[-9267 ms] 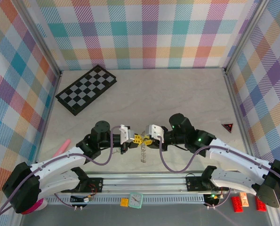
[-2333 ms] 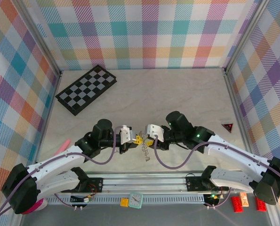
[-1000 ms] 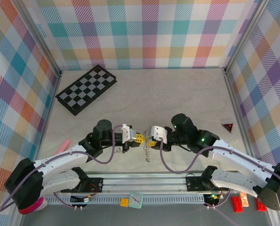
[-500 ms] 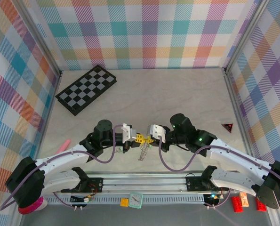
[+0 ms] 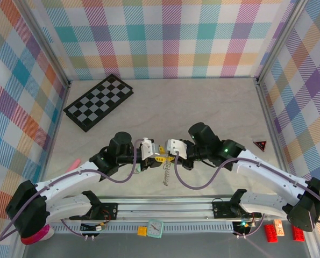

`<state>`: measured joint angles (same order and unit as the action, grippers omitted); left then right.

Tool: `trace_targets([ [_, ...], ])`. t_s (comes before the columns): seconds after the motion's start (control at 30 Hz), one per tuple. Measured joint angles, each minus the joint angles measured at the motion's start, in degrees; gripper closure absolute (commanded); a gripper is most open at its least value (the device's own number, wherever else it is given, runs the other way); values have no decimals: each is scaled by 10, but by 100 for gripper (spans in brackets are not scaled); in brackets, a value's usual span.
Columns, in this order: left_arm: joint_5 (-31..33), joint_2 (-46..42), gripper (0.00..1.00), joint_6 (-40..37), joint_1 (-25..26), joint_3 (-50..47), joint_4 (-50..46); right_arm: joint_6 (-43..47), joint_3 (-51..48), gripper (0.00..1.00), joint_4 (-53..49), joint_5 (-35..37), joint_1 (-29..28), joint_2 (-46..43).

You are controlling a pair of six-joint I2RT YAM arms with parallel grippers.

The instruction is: Put the keys on the keyring

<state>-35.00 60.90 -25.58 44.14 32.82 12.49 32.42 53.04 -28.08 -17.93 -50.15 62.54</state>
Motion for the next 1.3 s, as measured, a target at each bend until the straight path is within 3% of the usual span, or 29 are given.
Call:
trace_targets([
  [0.17, -2, 1, 84, -12, 2, 9, -21, 7, 18, 100, -17, 3, -2, 14],
  [0.27, -6, 3, 95, -17, 3, 10, -30, 11, 20, 100, -19, 5, -3, 19],
  [0.4, -11, 4, 100, -23, 5, 11, -35, 9, 17, 74, -17, 3, -4, 16],
  [0.53, -11, 1, 100, -20, 5, 5, -26, -6, -26, 67, 32, -22, 2, -37],
  [0.67, -15, -8, 100, -1, 5, -20, 9, -24, -65, 66, 69, -55, 20, -82],
  [1.07, -49, -10, 100, 41, 5, -58, 94, -59, -101, 68, 120, -71, 26, -71],
  [1.3, -63, -10, 100, 47, 5, -61, 106, -68, -102, 83, 129, -70, 26, -63],
])
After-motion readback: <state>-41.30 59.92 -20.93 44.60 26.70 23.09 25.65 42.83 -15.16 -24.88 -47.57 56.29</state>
